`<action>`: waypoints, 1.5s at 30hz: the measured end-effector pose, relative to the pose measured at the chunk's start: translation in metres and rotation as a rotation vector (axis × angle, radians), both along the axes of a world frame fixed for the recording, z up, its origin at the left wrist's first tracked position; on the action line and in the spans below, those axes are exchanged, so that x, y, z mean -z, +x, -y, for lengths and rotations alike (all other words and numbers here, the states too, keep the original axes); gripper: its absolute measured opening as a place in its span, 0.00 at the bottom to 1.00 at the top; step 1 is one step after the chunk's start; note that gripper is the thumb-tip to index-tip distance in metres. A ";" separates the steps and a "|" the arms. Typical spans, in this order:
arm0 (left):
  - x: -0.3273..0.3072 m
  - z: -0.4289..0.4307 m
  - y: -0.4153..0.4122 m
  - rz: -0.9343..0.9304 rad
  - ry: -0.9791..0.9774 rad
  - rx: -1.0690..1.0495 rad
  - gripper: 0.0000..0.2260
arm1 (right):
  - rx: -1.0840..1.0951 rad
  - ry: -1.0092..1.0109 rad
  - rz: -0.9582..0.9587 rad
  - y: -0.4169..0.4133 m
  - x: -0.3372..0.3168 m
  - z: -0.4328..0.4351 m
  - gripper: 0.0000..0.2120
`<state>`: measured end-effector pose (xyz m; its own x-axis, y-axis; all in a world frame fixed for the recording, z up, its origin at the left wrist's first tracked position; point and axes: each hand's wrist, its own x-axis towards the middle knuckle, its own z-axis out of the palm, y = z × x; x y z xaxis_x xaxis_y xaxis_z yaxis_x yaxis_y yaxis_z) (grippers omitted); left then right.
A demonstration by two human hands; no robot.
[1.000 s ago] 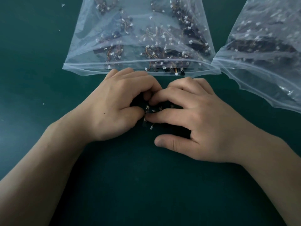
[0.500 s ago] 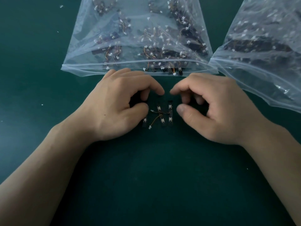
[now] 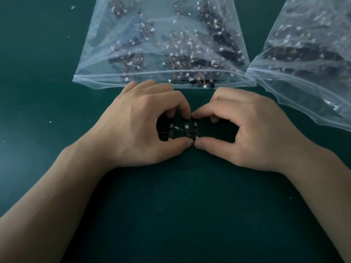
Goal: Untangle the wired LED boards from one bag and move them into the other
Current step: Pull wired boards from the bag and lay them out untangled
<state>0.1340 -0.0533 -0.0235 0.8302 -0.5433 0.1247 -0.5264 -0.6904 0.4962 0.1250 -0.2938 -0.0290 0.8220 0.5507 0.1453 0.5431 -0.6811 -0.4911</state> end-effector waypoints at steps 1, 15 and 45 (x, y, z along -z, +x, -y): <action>0.000 0.000 0.000 -0.005 -0.001 -0.001 0.16 | 0.002 0.005 -0.008 0.000 0.000 0.000 0.23; 0.001 0.001 0.000 -0.009 -0.017 -0.024 0.15 | 0.015 0.028 -0.061 0.001 -0.001 0.000 0.23; -0.007 0.000 0.000 -0.035 0.024 -0.047 0.14 | 0.013 0.019 -0.044 0.001 -0.001 0.000 0.23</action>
<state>0.1338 -0.0530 -0.0162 0.8586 -0.5060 0.0825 -0.4755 -0.7257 0.4973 0.1263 -0.2937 -0.0283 0.8349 0.5372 0.1196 0.5120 -0.6784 -0.5270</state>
